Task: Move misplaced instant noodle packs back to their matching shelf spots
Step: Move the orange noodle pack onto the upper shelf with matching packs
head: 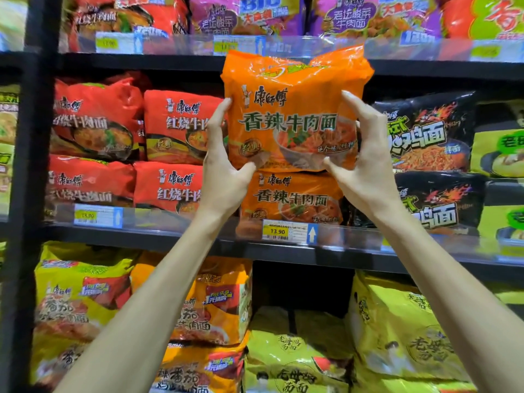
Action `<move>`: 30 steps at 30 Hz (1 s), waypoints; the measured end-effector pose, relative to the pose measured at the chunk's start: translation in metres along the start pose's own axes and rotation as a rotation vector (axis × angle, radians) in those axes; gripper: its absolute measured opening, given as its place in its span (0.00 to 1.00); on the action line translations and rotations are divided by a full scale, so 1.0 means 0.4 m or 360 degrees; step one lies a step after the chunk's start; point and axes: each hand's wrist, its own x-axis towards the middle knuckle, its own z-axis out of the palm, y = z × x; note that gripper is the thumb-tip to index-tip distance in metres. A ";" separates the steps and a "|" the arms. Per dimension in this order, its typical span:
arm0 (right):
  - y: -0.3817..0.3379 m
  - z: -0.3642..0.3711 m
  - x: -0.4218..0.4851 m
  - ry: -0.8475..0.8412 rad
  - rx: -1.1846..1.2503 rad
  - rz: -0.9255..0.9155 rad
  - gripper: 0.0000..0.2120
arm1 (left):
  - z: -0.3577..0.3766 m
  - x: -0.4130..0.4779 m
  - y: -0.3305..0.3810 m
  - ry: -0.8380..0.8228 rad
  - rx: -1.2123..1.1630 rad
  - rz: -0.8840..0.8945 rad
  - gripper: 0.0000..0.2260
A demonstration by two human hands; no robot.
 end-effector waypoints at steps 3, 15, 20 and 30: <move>0.023 -0.002 -0.005 0.0019 -0.0022 0.0068 0.39 | 0.007 0.003 -0.044 0.0042 0.0072 0.0125 0.38; 0.062 0.021 0.009 0.0051 -0.0012 0.0195 0.40 | 0.038 0.057 -0.067 -0.0079 0.0068 0.0221 0.36; 0.080 0.036 0.021 -0.0001 -0.0016 0.0243 0.40 | 0.038 0.072 -0.090 -0.0083 0.0186 0.0226 0.37; 0.077 0.047 0.037 -0.0132 -0.0084 0.0362 0.38 | 0.062 0.072 -0.139 -0.0072 0.0273 0.0246 0.35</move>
